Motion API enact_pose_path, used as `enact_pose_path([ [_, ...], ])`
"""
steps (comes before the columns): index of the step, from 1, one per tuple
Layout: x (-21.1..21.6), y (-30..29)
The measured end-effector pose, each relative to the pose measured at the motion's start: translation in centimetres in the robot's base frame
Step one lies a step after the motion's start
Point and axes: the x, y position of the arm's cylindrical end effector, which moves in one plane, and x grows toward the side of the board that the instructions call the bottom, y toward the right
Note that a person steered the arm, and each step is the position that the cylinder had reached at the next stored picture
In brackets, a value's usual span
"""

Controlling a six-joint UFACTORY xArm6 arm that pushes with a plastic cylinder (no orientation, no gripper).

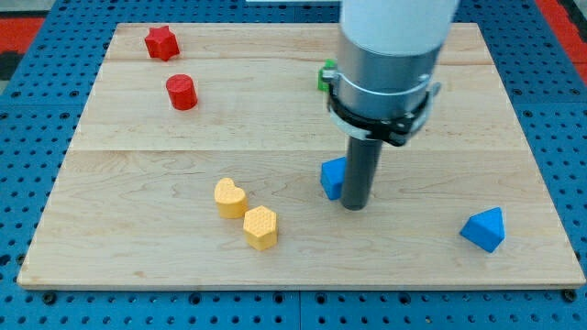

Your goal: Move the yellow hexagon parallel bottom left to the yellow heart

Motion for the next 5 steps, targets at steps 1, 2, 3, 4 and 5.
enact_pose_path([
  [1, 0.1, -1.0],
  [2, 2.9, -1.0],
  [3, 4.4, -2.8],
  [4, 4.6, -8.4],
  [5, 4.6, -16.4],
])
